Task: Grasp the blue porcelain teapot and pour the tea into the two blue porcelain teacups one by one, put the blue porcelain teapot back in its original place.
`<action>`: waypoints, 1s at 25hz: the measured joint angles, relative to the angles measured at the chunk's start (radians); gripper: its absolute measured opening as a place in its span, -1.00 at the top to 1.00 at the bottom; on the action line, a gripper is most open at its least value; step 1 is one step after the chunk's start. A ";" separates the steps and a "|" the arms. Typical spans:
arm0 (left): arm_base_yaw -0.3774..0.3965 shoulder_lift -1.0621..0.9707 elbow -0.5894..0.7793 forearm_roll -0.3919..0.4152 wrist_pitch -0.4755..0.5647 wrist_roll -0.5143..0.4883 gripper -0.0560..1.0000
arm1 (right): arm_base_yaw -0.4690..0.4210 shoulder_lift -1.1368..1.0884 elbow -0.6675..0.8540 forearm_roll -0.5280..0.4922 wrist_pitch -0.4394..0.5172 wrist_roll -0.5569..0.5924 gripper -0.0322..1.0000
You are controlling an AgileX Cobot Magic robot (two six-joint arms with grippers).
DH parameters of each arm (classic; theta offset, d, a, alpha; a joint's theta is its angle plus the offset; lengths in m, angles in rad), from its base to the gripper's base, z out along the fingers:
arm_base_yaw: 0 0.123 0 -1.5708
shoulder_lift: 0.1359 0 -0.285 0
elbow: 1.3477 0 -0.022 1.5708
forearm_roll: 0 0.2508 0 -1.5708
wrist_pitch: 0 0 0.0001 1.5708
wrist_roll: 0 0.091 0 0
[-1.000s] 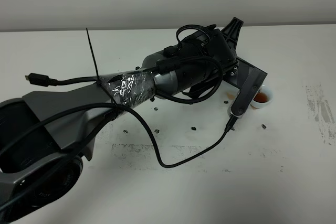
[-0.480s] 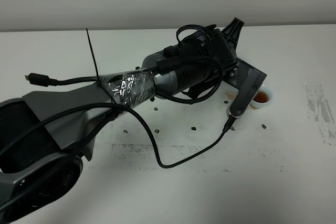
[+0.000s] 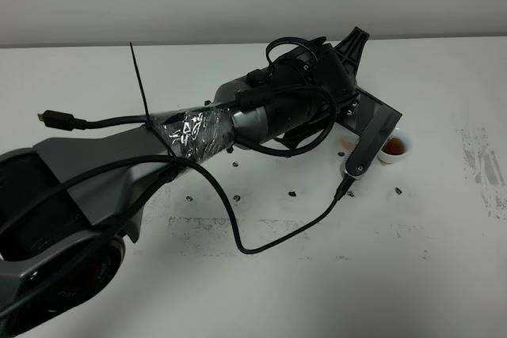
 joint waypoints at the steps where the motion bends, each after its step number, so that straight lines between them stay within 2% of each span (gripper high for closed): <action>1: 0.000 0.000 0.000 0.000 0.000 0.004 0.83 | 0.000 0.000 0.000 0.000 0.000 0.000 0.39; 25: 0.000 0.000 0.000 0.003 0.002 0.010 0.83 | 0.000 0.000 0.000 0.000 0.000 0.000 0.39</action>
